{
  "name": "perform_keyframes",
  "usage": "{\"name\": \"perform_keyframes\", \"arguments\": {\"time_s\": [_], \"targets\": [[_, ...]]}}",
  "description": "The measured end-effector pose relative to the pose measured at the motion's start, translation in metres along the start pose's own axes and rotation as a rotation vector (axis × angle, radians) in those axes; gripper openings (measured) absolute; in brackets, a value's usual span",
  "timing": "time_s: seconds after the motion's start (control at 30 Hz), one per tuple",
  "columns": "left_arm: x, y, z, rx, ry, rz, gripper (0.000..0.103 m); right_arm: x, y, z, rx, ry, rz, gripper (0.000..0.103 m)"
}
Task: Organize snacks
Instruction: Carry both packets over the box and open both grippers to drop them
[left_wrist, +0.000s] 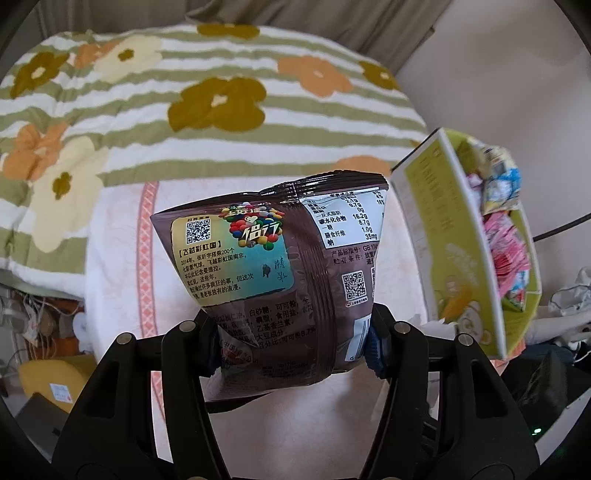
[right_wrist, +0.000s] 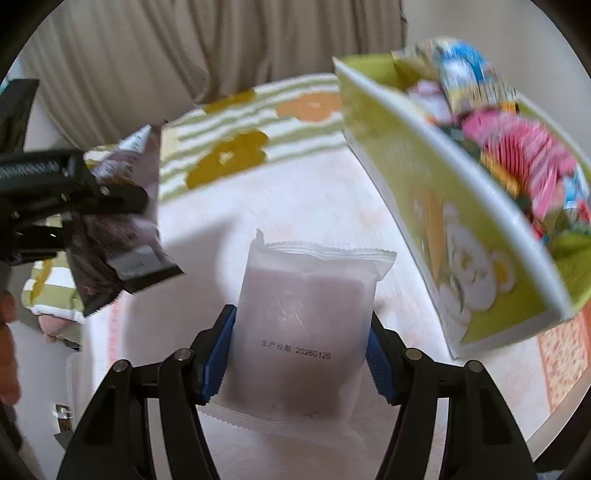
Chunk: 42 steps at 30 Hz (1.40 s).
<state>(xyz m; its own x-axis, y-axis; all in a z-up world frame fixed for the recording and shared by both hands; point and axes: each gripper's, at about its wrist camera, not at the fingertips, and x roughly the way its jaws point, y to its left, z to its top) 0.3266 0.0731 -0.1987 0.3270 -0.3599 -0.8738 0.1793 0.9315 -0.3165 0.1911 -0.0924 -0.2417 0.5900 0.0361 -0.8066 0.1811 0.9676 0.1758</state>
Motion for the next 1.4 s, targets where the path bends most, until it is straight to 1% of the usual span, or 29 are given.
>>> {"name": "perform_keyframes", "arguments": {"time_s": [0.13, 0.3, 0.4, 0.47, 0.57, 0.6, 0.63, 0.73, 0.8, 0.9, 1.0, 1.07, 1.17, 1.23, 1.27, 1.3, 1.33, 1.37, 1.4], "targets": [[-0.030, -0.005, 0.000, -0.002, -0.056, -0.013, 0.055, -0.037, 0.006, 0.017, -0.025, -0.066, 0.050, 0.060], [-0.063, -0.023, 0.004, -0.011, -0.123, -0.036, 0.055, -0.077, -0.007, 0.039, -0.019, -0.123, 0.095, 0.060], [-0.080, -0.044, 0.009, 0.001, -0.165, -0.041, 0.055, -0.096, -0.023, 0.053, -0.016, -0.162, 0.118, 0.060], [-0.087, -0.061, 0.010, 0.006, -0.186, -0.045, 0.055, -0.109, -0.042, 0.064, -0.005, -0.179, 0.140, 0.060], [-0.096, -0.095, 0.009, 0.012, -0.224, -0.051, 0.055, -0.129, -0.074, 0.076, -0.007, -0.206, 0.148, 0.060], [-0.097, -0.111, 0.008, 0.013, -0.236, -0.054, 0.055, -0.134, -0.089, 0.081, -0.015, -0.213, 0.149, 0.060], [-0.097, -0.125, 0.008, 0.012, -0.245, -0.058, 0.055, -0.136, -0.096, 0.085, -0.018, -0.215, 0.149, 0.060], [-0.093, -0.172, 0.004, 0.009, -0.257, -0.085, 0.055, -0.149, -0.142, 0.100, -0.032, -0.226, 0.151, 0.060], [-0.083, -0.205, 0.001, 0.017, -0.253, -0.094, 0.055, -0.155, -0.167, 0.105, -0.041, -0.235, 0.148, 0.060], [-0.060, -0.248, -0.005, 0.013, -0.226, -0.105, 0.055, -0.161, -0.209, 0.113, -0.058, -0.240, 0.131, 0.060], [-0.033, -0.283, -0.012, -0.001, -0.182, -0.107, 0.055, -0.158, -0.241, 0.120, -0.065, -0.215, 0.132, 0.060], [-0.015, -0.301, -0.017, -0.008, -0.147, -0.104, 0.055, -0.154, -0.256, 0.124, -0.063, -0.194, 0.141, 0.060], [0.004, -0.316, -0.024, -0.007, -0.106, -0.105, 0.055, -0.146, -0.271, 0.126, -0.061, -0.171, 0.153, 0.060], [0.013, -0.323, -0.029, -0.010, -0.099, -0.097, 0.060, -0.141, -0.278, 0.125, -0.055, -0.160, 0.163, 0.060], [0.016, -0.323, -0.030, -0.008, -0.095, -0.093, 0.076, -0.139, -0.281, 0.125, -0.051, -0.154, 0.167, 0.060], [0.020, -0.327, -0.032, 0.000, -0.088, -0.063, 0.098, -0.136, -0.284, 0.124, -0.046, -0.146, 0.171, 0.060], [0.021, -0.325, -0.034, 0.007, -0.090, -0.041, 0.102, -0.134, -0.286, 0.124, -0.043, -0.141, 0.173, 0.060], [0.021, -0.325, -0.036, 0.020, -0.097, -0.011, 0.103, -0.131, -0.288, 0.124, -0.038, -0.133, 0.176, 0.060], [0.022, -0.323, -0.037, 0.029, -0.091, 0.004, 0.103, -0.128, -0.289, 0.123, -0.034, -0.126, 0.178, 0.060]]}}
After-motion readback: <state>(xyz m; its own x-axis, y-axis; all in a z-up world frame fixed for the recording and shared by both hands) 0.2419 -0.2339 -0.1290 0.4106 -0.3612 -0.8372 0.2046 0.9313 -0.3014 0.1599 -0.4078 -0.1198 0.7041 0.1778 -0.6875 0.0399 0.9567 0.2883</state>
